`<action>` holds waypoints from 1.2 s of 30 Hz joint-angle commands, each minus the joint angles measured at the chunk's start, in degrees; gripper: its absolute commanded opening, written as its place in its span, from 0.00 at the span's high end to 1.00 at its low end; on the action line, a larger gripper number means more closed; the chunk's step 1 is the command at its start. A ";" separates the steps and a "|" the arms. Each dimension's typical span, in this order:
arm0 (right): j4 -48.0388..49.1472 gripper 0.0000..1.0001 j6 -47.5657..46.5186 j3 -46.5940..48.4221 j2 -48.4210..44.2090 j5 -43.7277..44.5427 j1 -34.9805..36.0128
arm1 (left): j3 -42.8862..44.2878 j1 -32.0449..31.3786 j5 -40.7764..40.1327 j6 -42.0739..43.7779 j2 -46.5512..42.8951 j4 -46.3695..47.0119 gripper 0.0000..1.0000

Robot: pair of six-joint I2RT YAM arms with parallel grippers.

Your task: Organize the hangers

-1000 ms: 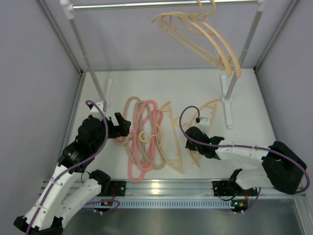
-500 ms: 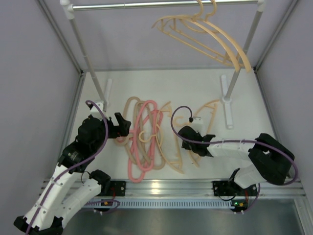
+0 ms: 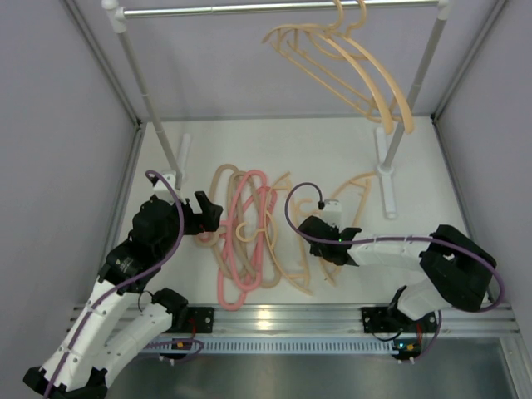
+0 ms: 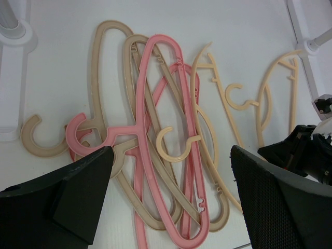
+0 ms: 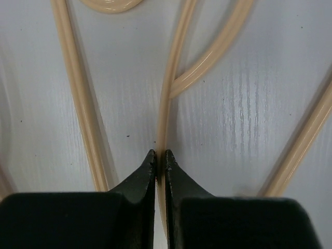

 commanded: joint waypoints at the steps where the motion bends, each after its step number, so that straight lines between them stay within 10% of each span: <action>1: -7.61 1.00 -0.16 2.77 -3.01 1.02 2.86 | -0.70 0.23 0.14 0.03 -0.70 0.20 0.02; 20: -13.33 1.00 -4.99 12.61 -33.94 -14.61 4.27 | -0.70 0.15 0.05 0.03 -1.67 0.20 0.02; 36: -6.92 1.00 -5.96 26.50 -34.75 -18.49 4.10 | -0.70 0.23 0.22 -0.06 -2.02 0.20 0.02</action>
